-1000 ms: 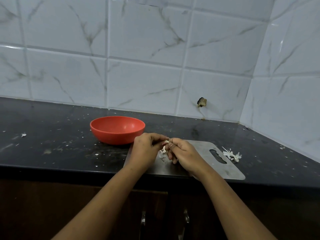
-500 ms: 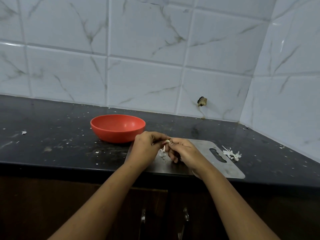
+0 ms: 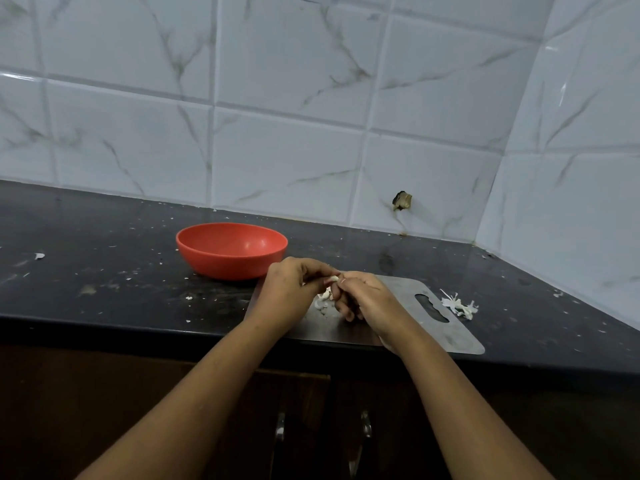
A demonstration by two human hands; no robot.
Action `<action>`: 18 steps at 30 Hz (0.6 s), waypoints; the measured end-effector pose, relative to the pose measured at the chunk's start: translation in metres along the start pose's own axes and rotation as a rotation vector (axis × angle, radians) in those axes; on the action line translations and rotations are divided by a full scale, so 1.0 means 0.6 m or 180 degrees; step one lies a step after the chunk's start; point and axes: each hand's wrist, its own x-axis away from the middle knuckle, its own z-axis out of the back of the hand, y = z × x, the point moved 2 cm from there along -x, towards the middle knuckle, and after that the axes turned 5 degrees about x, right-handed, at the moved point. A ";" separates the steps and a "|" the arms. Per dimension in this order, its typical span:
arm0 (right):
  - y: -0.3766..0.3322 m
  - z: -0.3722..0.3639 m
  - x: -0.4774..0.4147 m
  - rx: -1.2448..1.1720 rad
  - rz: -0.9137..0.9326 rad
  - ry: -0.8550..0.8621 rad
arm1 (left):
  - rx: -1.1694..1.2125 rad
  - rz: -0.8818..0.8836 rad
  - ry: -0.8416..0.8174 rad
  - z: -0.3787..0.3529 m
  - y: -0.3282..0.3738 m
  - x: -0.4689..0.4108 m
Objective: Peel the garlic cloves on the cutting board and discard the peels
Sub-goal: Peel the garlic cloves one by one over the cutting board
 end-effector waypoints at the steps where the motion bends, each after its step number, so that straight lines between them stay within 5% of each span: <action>1: 0.001 0.000 -0.001 0.0017 -0.0022 0.0014 | -0.0021 -0.0019 0.0002 0.000 0.000 0.000; 18: 0.009 0.005 -0.003 0.0742 0.0285 0.0580 | -0.0039 -0.0108 0.0027 -0.005 0.006 0.007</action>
